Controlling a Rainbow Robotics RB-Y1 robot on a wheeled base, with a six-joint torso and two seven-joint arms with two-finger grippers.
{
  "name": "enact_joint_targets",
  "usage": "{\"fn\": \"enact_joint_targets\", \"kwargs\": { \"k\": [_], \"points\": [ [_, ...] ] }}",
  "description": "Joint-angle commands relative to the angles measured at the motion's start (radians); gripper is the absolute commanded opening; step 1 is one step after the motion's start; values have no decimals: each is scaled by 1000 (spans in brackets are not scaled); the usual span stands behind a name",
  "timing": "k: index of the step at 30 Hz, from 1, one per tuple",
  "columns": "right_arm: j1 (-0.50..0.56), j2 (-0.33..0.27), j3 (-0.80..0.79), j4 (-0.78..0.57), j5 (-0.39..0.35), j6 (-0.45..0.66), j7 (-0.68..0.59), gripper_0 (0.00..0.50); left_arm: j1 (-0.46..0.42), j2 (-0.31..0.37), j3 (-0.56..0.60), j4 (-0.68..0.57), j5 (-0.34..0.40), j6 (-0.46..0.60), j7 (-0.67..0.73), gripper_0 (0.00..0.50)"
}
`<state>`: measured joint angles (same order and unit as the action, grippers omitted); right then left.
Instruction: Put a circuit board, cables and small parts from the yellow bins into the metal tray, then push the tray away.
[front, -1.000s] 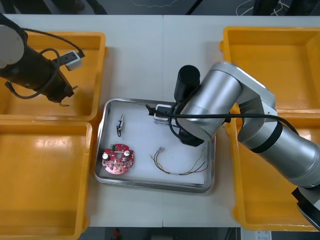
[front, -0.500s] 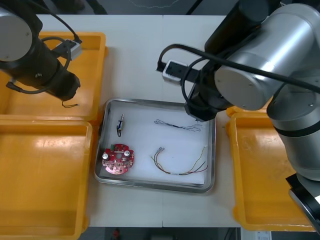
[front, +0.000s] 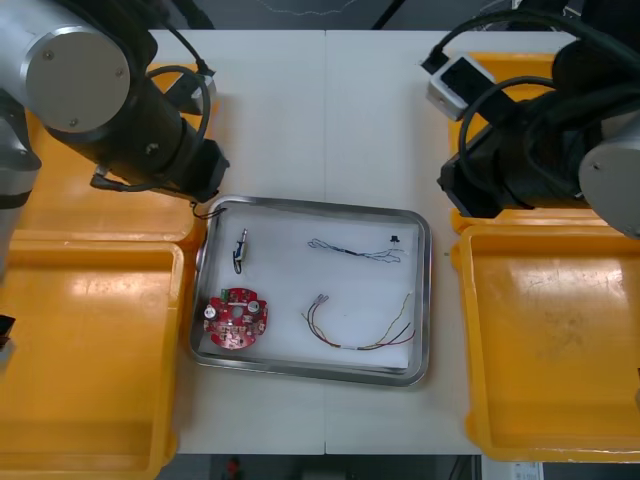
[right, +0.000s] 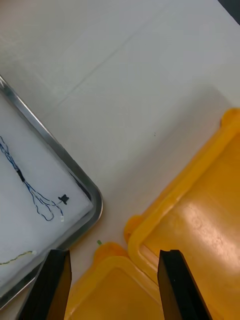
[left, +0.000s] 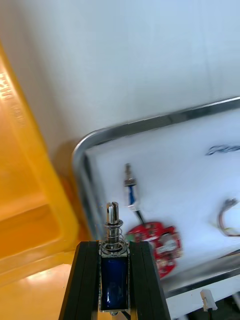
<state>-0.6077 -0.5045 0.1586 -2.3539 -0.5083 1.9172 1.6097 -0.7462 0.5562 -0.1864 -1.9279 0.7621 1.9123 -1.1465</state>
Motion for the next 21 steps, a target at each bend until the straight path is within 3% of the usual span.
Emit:
{"fn": "enact_joint_targets", "kwargs": {
  "k": [1,11,15,21],
  "points": [
    [74,-78,-88,-82,-9,3,-105,500,-55,-36,-62,-62,-38,8,83,2],
    [235,-120,-269,-113,-13,3,-217,500,-59,-94,-275,-60,-101,8,314,4],
    [299,-129,-330,-113,-12,3,-220,500,-59,-107,-349,-26,-145,8,329,3],
    [379,-129,-413,-111,-23,3,-220,500,-59,-114,-418,58,-185,-82,333,3]
  ]
}}
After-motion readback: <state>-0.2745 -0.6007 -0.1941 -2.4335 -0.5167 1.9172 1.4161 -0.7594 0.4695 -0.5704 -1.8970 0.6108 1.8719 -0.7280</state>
